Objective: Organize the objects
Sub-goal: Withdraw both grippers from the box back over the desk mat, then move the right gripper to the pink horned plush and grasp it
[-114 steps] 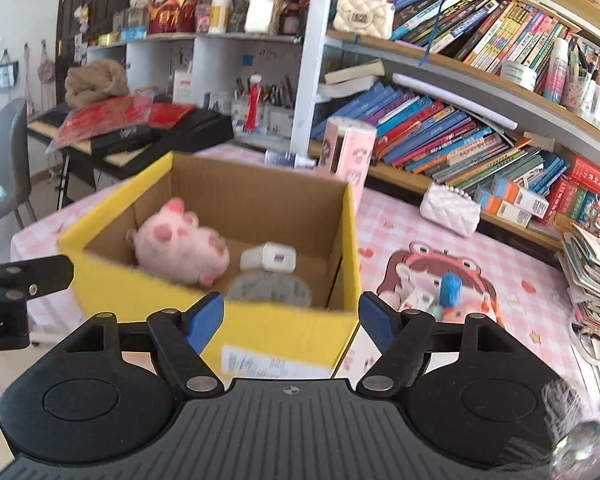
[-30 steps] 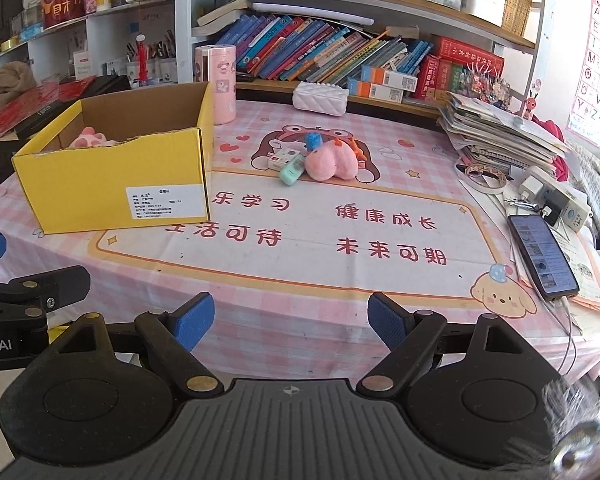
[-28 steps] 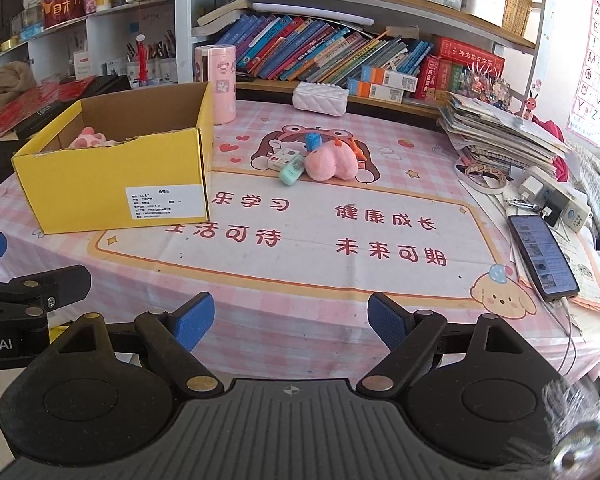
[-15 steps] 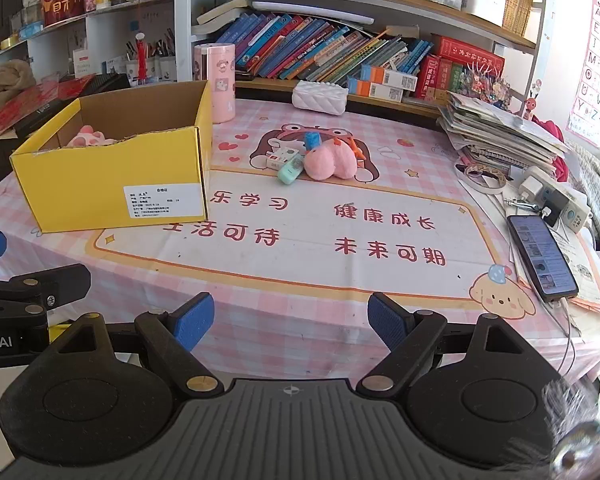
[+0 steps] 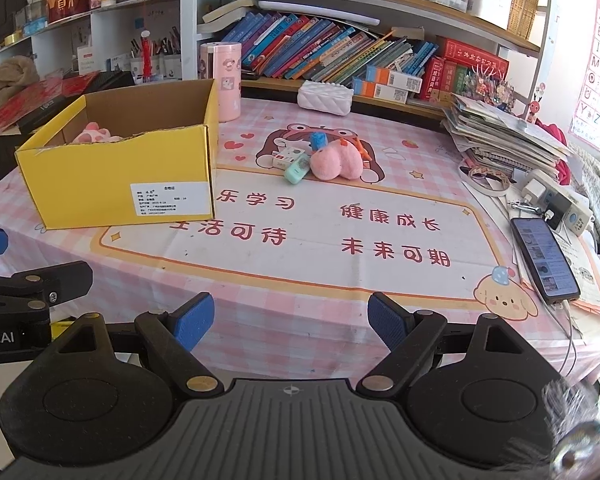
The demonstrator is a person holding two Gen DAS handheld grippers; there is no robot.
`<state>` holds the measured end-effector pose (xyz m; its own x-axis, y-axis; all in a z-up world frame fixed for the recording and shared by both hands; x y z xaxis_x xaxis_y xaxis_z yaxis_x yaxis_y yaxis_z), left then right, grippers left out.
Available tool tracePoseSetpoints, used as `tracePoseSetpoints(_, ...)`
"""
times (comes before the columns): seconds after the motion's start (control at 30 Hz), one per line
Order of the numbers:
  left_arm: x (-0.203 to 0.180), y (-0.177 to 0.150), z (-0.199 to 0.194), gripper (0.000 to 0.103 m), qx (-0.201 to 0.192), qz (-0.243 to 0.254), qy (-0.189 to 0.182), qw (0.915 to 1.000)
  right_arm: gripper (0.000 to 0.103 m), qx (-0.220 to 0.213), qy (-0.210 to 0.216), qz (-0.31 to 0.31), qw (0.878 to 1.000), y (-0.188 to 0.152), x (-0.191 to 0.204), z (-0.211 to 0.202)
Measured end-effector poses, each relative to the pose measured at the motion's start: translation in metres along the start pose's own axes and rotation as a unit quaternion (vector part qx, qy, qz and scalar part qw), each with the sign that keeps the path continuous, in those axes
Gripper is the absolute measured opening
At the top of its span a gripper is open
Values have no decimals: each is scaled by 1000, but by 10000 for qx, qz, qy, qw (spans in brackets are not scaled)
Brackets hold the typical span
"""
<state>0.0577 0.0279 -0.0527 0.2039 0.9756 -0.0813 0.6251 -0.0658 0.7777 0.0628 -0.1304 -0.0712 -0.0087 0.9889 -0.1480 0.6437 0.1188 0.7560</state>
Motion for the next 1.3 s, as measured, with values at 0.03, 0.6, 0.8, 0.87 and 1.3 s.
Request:
tracePoseSetpoints(0.03,0,0,0,96,6,-5,-12,10000,83,10,1,-12,10000,-1,0,0)
tracePoseSetpoints(0.6,-35,15,39,96,204,62,-241,9995,83,232,-152,95,9996,1,-38,26)
tracePoseSetpoints(0.8,-44,29,57,96,222,22,-175,9996,83,237,-74,29,9997,17,-51,45)
tracePoseSetpoints(0.87,-48,34,63,96,219,8,-159,9996,83,234,-51,8,9997,22,-57,51)
tracePoseSetpoints(1.3,-67,70,100,96,70,4,33,10000,81,85,64,-22,9999,62,-88,93)
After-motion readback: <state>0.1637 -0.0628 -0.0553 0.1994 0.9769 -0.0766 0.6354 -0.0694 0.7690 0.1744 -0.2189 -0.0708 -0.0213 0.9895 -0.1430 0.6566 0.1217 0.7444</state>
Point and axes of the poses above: each gripper's, at about its wrist camera, not at the fingertips, and z roughly the way its jaws point, x to its left, y to its top, the point moved 8 cm from there along z, roughly the way its jaws point, and after that the axes turned 7 degrees about -y, right-handed, at the moved point
